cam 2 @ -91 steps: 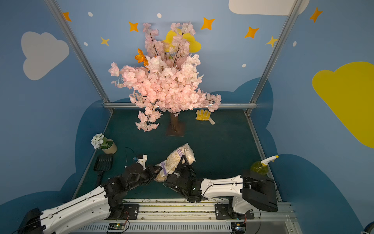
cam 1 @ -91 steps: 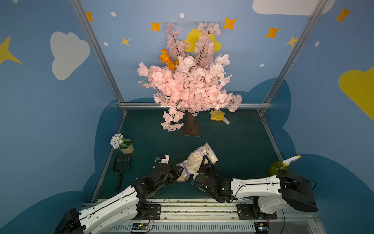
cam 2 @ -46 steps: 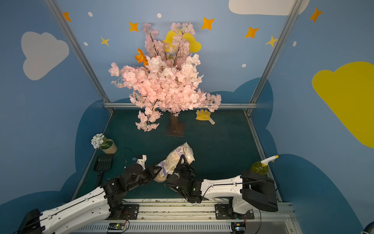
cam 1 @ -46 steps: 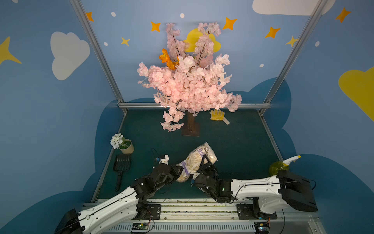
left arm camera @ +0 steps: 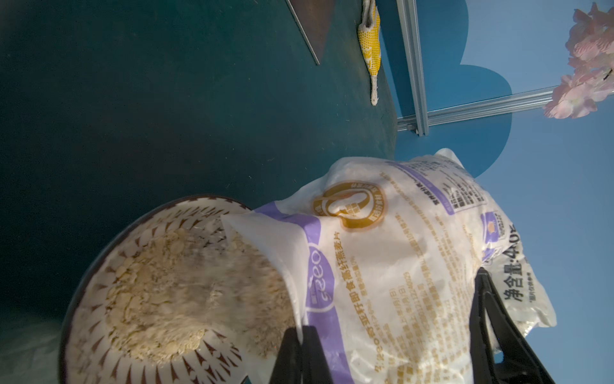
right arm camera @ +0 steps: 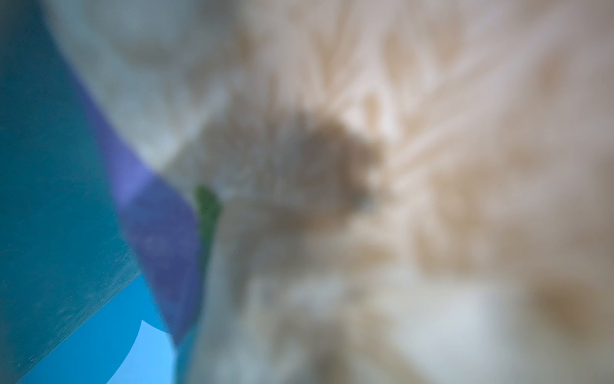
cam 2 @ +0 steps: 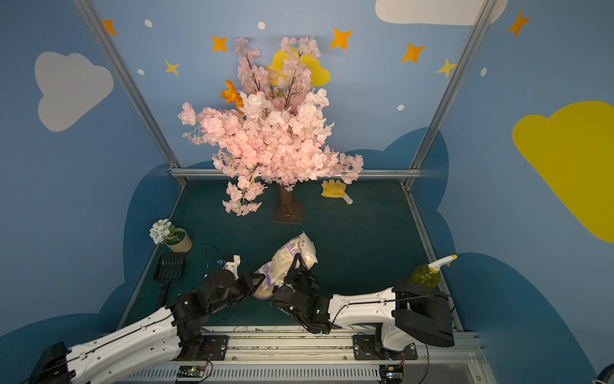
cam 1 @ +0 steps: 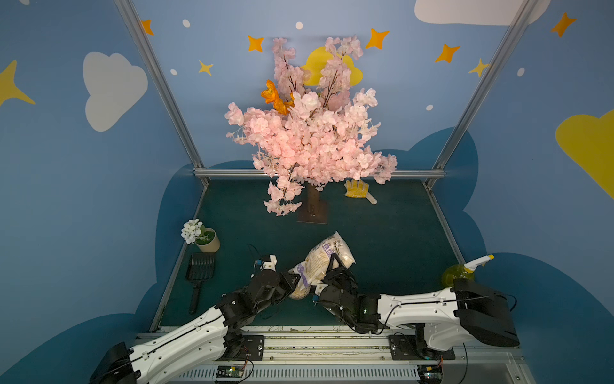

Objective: Pour the oats into the breakfast bowl
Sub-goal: Pour the oats into the bowl.

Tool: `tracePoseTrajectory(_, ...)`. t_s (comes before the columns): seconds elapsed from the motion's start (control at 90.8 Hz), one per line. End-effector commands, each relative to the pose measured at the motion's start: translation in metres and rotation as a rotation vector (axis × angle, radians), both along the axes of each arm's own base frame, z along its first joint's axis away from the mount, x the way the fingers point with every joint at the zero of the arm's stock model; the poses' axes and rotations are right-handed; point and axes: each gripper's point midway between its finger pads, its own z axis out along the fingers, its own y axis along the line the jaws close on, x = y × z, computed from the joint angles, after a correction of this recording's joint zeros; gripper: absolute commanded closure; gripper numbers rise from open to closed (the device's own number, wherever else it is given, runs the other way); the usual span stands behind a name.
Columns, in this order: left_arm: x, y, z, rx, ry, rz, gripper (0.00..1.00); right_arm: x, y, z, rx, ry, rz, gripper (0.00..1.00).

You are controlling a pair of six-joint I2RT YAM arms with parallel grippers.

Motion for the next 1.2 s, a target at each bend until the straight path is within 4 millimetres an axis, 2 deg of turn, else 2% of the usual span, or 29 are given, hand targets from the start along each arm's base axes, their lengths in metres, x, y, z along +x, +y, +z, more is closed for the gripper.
tracePoseTrajectory(0.0,0.001,0.008,-0.01,0.031,0.006,0.029,0.97,-0.003,0.004,0.044,0.26,-0.062,-0.047,1.0)
tracePoseTrajectory(0.793,-0.001,0.007,-0.008,0.019,0.008,0.017,0.97,-0.007,0.005,0.052,0.231,-0.081,-0.022,1.0)
tracePoseTrajectory(1.112,-0.005,0.006,-0.014,0.023,0.029,0.005,0.97,-0.01,0.007,0.057,0.228,-0.088,-0.011,1.0)
tracePoseTrajectory(1.19,-0.005,0.006,-0.017,0.025,0.036,0.004,0.97,-0.011,0.004,0.051,0.207,-0.087,-0.008,1.0)
